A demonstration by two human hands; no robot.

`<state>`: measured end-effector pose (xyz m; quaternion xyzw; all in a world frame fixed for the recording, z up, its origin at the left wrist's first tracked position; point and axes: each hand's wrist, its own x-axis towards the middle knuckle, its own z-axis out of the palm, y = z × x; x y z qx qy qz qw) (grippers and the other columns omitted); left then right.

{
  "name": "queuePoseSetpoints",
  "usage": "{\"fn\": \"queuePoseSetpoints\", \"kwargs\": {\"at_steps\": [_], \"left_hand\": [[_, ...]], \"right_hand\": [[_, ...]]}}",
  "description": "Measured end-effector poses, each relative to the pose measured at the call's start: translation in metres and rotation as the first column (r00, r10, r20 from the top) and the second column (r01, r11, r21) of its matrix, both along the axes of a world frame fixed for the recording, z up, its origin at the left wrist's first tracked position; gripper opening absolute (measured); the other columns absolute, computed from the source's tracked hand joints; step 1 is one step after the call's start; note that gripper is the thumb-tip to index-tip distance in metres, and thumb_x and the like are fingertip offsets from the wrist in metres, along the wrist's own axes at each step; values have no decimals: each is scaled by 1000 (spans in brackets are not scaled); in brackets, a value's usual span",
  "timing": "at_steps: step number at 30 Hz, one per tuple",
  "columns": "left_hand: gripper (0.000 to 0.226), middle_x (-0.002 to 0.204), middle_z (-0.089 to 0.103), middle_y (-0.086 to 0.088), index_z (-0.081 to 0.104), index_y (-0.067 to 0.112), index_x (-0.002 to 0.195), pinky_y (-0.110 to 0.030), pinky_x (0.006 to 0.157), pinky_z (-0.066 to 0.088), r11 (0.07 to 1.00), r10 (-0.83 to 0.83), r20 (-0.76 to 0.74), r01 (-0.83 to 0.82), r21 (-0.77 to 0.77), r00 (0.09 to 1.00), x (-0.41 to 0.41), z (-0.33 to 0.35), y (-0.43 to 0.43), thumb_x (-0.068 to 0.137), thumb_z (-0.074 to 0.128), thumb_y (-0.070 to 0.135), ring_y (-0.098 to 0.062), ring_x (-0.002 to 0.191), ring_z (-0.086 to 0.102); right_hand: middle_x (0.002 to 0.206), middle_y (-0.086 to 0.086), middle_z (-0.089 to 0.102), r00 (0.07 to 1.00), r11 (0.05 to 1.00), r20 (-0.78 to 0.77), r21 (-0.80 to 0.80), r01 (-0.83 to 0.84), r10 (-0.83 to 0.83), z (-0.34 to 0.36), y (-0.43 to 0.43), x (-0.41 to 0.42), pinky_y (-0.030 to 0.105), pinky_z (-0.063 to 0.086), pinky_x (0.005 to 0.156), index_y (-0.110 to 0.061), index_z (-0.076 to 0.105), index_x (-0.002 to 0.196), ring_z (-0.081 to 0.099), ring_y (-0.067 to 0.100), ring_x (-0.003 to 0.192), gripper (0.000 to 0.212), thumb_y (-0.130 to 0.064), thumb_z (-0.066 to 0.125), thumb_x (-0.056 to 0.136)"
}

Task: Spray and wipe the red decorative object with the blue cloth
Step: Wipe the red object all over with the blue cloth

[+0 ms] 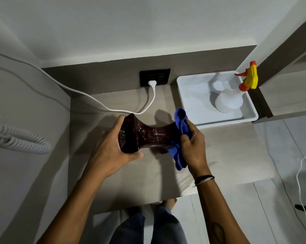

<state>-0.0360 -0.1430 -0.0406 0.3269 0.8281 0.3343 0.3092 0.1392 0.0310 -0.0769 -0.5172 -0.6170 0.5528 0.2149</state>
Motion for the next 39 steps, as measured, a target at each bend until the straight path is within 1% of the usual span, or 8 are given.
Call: {"fn": "queuePoseSetpoints", "kwargs": {"at_steps": [6, 10, 15, 19, 24, 27, 34, 39], "left_hand": [[86, 126, 67, 1, 59, 24, 133, -51, 96, 56, 990, 11, -143, 9, 144, 990, 2, -4, 12, 52, 87, 33, -27, 116, 65], [84, 123, 68, -2, 62, 17, 129, -41, 95, 55, 982, 14, -174, 19, 187, 985, 2, -5, 14, 51, 83, 39, -27, 112, 67], [90, 120, 57, 10, 52, 30, 129, -36, 89, 56, 989, 39, -219, -6, 150, 975, 4, -3, 10, 44, 79, 41, -18, 107, 62], [98, 139, 63, 2, 57, 20, 143, -20, 107, 45, 986, 44, -202, -9, 167, 978, 8, -4, 12, 50, 81, 37, -25, 127, 63], [93, 122, 48, 28, 50, 33, 133, -6, 85, 41, 990, 36, -258, 1, 143, 965, 4, -7, 3, 45, 75, 47, -12, 111, 59], [90, 117, 41, 35, 49, 35, 131, -12, 82, 44, 986, 34, -291, 16, 167, 956, 7, -5, 9, 45, 74, 50, -11, 109, 57], [87, 118, 53, 34, 53, 33, 130, -24, 88, 55, 973, 0, -251, 58, 222, 968, -5, -17, 4, 48, 80, 43, -7, 107, 60], [90, 123, 49, 45, 48, 50, 131, -18, 89, 52, 976, 29, -211, 17, 216, 977, -2, -21, -1, 49, 84, 44, -4, 110, 63]], "right_hand": [[178, 11, 33, 938, 857, -32, 417, -301, 345, 10, -64, -5, 25, 29, 135, -9, 36, 169, 31, 14, 166, 77, 6, 46, 94], [185, 3, 13, 798, 650, 161, 498, -574, 581, -8, -80, -2, 48, 18, 140, -22, 20, 174, 12, 25, 172, 85, -1, 37, 94], [179, 12, 15, 851, 768, 366, 390, -508, 376, -21, -41, 10, 63, 27, 134, -6, 32, 167, 11, 40, 169, 92, 28, 59, 85], [186, 3, 8, 831, 693, 146, 486, -533, 537, -2, -89, -14, 45, 14, 140, -19, 16, 175, 8, 26, 173, 90, 5, 43, 92], [183, 8, 11, 792, 706, 262, 361, -610, 551, -18, -49, 15, 61, 18, 137, -13, 24, 171, 7, 33, 172, 93, 17, 51, 87], [181, 13, 18, 863, 795, 248, 340, -503, 440, -15, -43, 17, 62, 23, 135, -4, 33, 167, 12, 37, 171, 92, 28, 55, 84], [184, 1, 9, 786, 641, 217, 473, -604, 579, -17, -67, 3, 53, 22, 138, -19, 20, 173, 7, 27, 173, 99, 14, 50, 84], [169, 11, 48, 986, 961, 108, 231, -151, 129, -33, -22, 31, 58, 41, 129, -5, 50, 161, 46, 34, 158, 82, 30, 51, 87]]}}
